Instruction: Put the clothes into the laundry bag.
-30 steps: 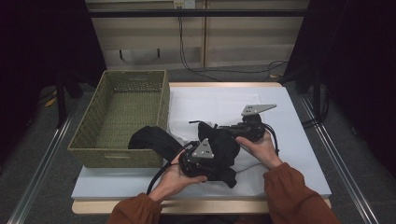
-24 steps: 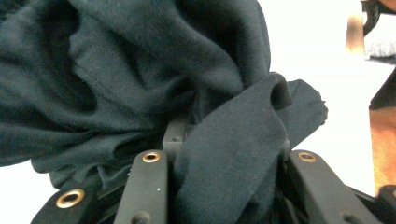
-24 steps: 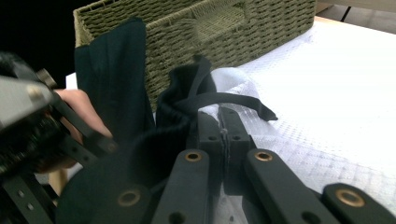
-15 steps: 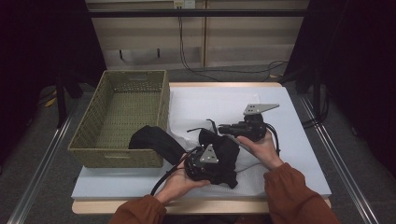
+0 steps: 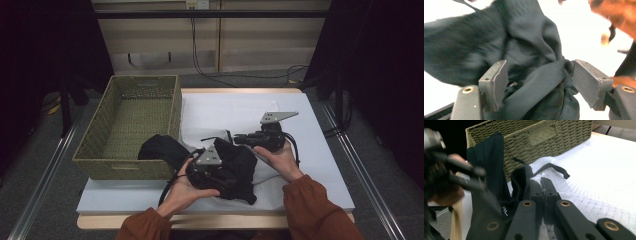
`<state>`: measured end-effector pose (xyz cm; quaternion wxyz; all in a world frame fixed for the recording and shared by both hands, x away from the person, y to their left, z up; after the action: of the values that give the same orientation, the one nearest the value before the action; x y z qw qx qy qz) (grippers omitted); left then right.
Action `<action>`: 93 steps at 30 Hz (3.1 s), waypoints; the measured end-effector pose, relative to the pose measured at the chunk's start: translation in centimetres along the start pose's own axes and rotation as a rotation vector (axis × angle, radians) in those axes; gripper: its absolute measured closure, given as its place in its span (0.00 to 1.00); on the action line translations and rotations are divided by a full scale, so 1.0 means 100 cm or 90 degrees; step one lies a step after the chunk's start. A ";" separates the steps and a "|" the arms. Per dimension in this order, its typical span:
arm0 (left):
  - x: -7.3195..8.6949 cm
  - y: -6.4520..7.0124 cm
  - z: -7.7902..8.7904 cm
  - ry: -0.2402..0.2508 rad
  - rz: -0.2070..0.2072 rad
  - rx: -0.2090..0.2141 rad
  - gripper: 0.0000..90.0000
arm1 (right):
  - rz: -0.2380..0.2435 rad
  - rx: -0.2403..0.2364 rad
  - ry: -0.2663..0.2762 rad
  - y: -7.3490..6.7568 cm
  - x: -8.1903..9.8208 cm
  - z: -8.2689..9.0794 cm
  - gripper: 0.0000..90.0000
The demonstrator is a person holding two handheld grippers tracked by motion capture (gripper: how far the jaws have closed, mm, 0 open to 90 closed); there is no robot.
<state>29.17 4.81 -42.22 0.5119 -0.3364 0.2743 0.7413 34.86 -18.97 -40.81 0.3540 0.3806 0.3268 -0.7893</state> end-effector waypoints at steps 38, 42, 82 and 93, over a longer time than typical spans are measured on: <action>0.050 -0.076 0.117 0.020 0.163 -0.187 0.69 | 0.002 0.000 -0.001 0.000 0.000 -0.001 0.99; 0.044 -0.074 0.118 0.004 0.153 -0.203 0.72 | 0.002 0.000 -0.001 0.000 0.000 -0.001 0.99; -0.056 -0.016 0.074 0.104 -0.001 -0.054 0.95 | -0.006 -0.009 -0.003 0.002 0.001 -0.002 0.99; -0.071 -0.003 0.044 0.099 -0.017 0.001 0.95 | -0.005 -0.011 -0.002 0.003 0.001 -0.002 0.99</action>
<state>30.28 4.12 -33.94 0.4991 -0.3965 0.3093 0.7057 35.10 -18.97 -41.06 0.3549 0.3749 0.3345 -0.7884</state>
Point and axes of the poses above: each handheld gripper's, and its own axes: z roughly backward along the jaws, x roughly out of its underside, y roughly to its right, the point moved 1 cm from there along -z, roughly forward along the jaws, and after that the axes turned 5 degrees about -y, right-handed, at the moved point
